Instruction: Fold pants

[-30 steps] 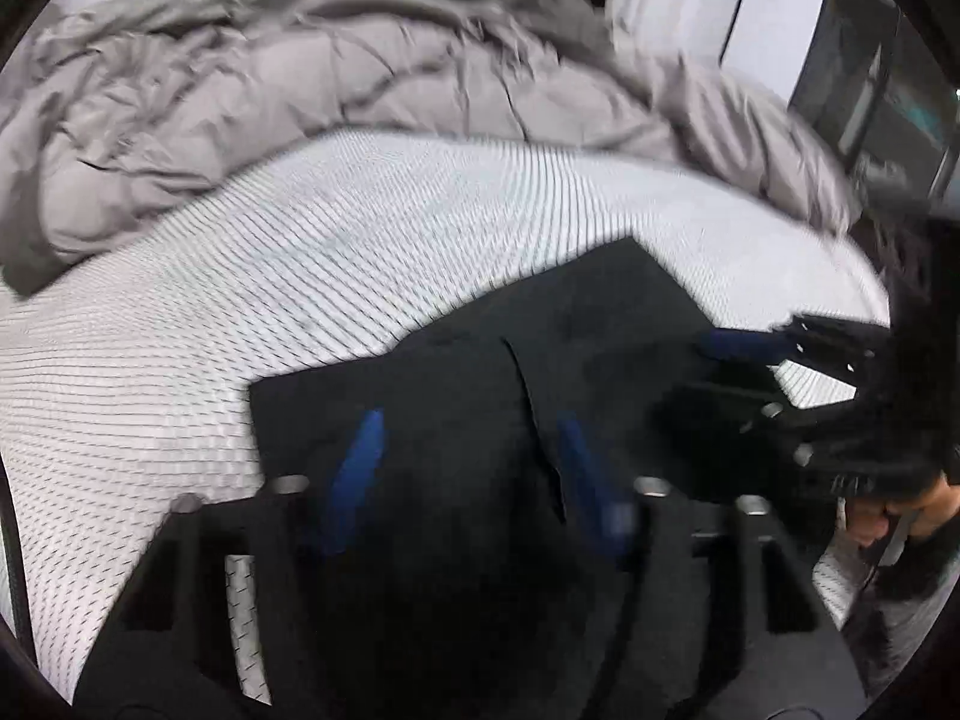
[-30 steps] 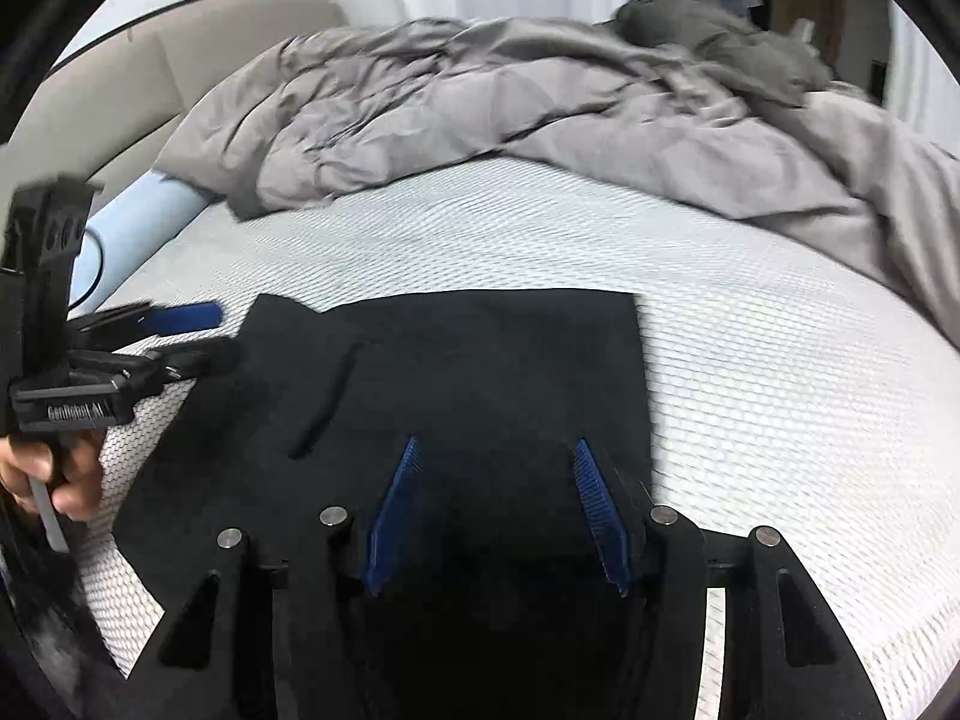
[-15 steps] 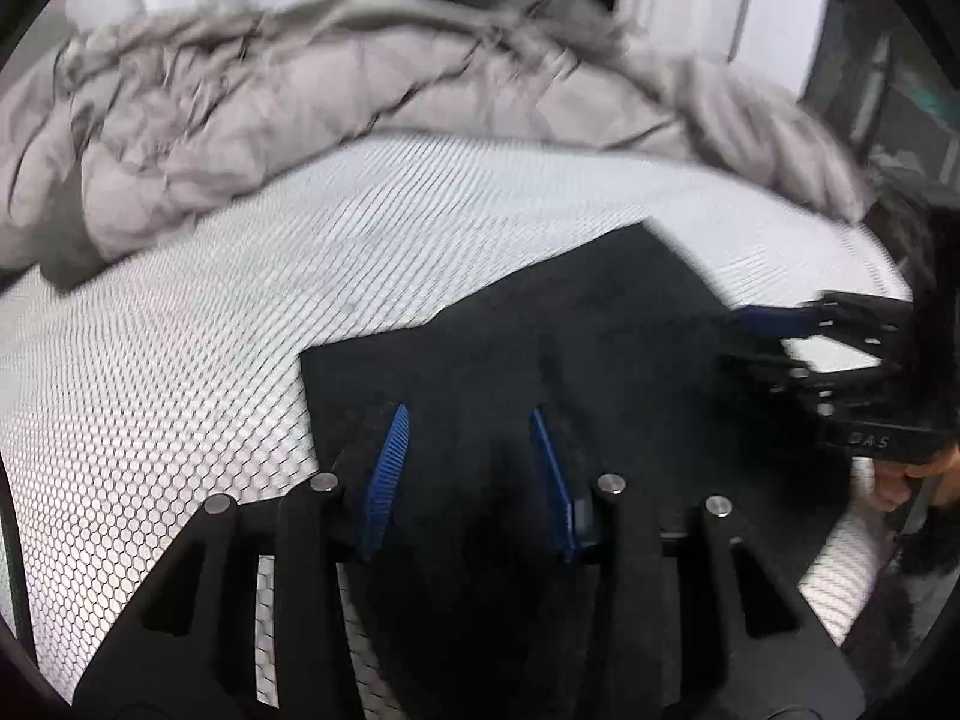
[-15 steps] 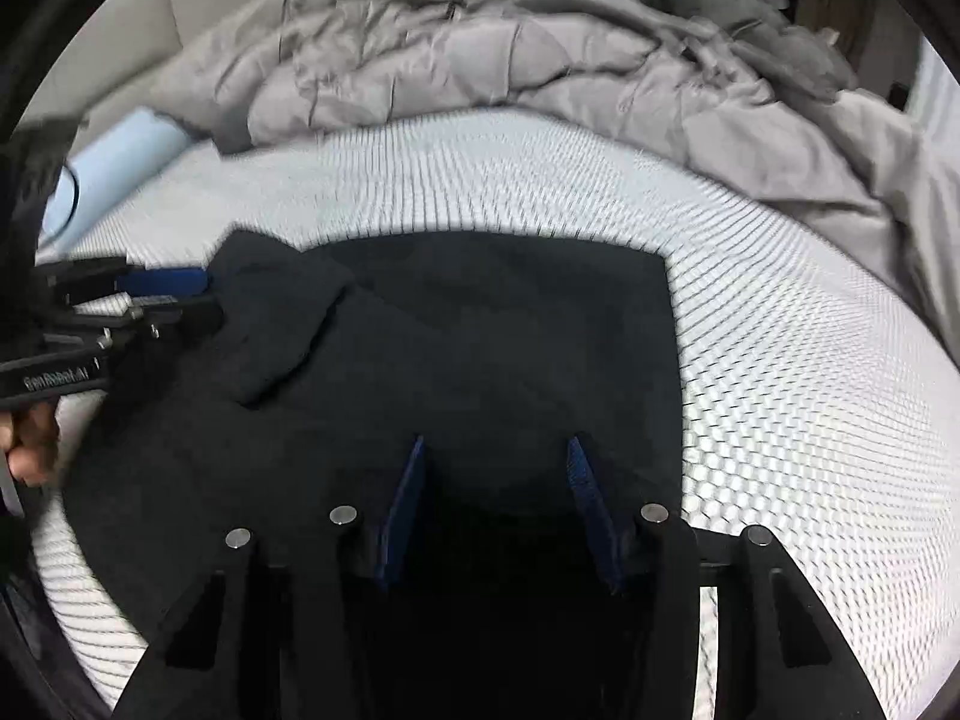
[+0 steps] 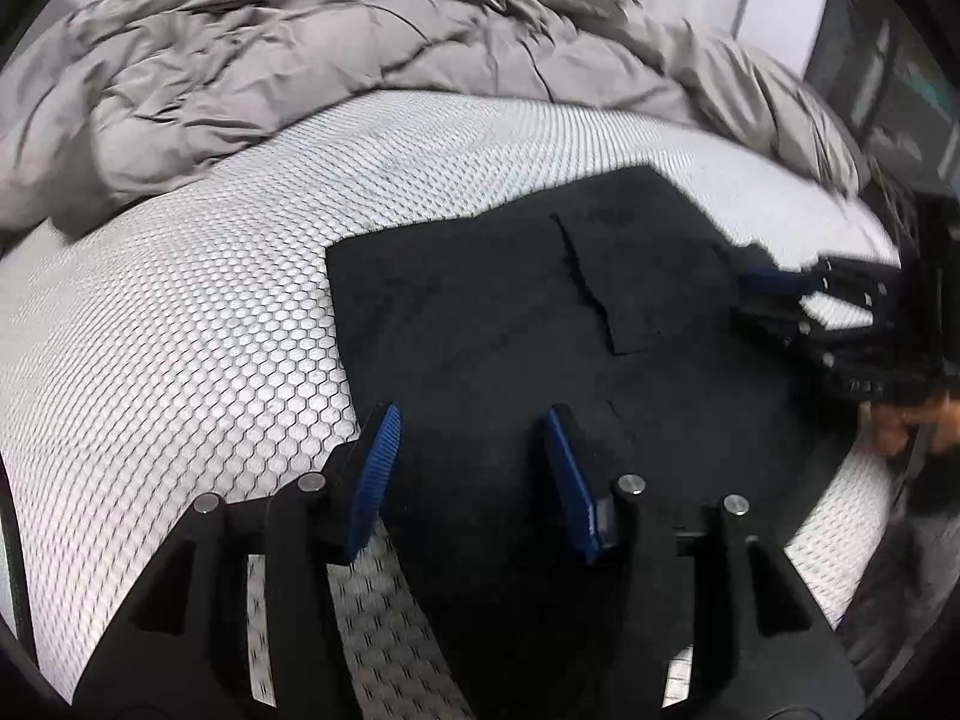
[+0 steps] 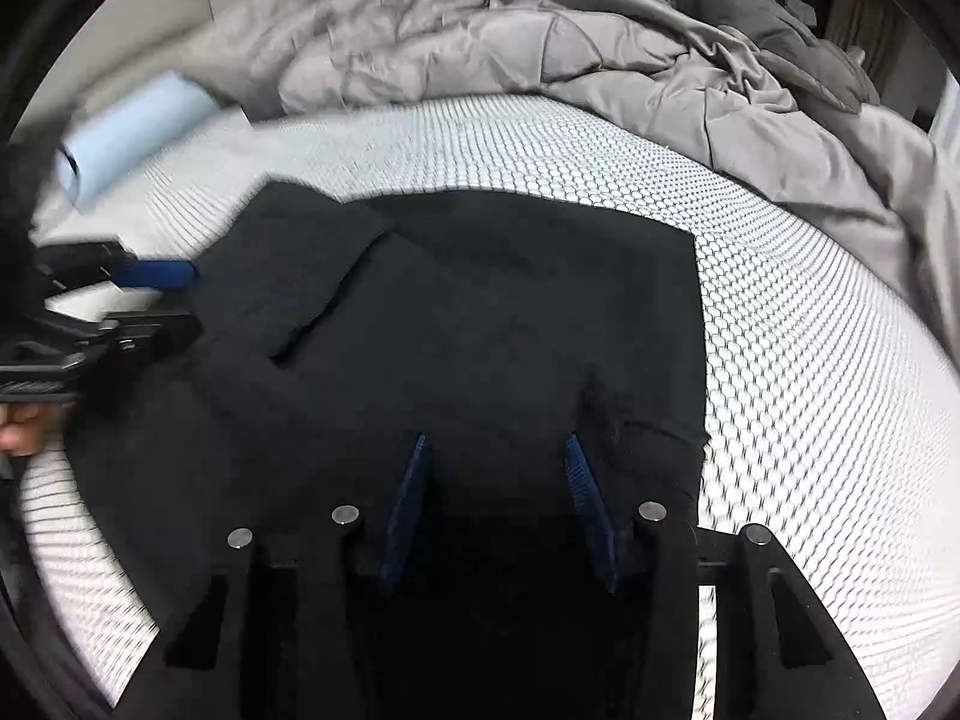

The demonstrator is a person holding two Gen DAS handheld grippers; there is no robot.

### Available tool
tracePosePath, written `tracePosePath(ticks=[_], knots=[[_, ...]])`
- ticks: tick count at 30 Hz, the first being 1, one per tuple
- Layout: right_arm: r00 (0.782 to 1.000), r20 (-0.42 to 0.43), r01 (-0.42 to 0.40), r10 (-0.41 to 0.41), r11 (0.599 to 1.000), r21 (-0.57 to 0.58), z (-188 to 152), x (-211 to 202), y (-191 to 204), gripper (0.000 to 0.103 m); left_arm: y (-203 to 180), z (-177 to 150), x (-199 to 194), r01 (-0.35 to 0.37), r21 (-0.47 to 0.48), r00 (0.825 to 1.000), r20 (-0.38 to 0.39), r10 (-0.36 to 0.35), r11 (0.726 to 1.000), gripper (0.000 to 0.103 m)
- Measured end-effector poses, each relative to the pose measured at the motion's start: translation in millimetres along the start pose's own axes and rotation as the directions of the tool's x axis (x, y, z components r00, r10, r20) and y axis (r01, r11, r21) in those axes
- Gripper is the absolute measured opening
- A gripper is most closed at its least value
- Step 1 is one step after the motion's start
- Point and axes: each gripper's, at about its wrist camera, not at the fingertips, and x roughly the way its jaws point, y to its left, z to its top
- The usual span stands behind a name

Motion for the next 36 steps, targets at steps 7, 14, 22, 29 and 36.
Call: tracePosePath(ticks=[7,14,22,29,36], knots=[[0.990,0.058,-0.130,0.130,0.991,-0.005,12.7,-19.8,47.1,0.051,-47.2,-8.4,17.3,0.128,0.132,0.991,-0.050,-0.123,0.983,0.052],[1.000,-0.018,0.022,-0.023,0.998,-0.052,-7.7,-7.7,25.7,0.048,-39.5,-29.2,2.3,0.074,0.175,0.997,-0.029,-0.070,0.982,0.053],[0.994,0.095,-0.052,0.054,0.998,-0.023,-17.7,-50.7,28.9,0.050,-43.2,-36.1,-1.1,0.035,0.186,0.999,-0.014,-0.033,0.982,0.054],[1.000,-0.001,-0.029,0.029,0.992,-0.122,-29.1,-16.5,61.8,0.056,-45.6,-37.8,1.2,0.022,0.212,1.000,-0.014,-0.020,0.977,0.054],[0.980,0.005,0.197,-0.198,0.973,-0.123,-51.4,-49.2,31.5,0.057,-43.2,-35.5,-5.5,0.026,0.199,1.000,-0.004,-0.025,0.980,0.054]])
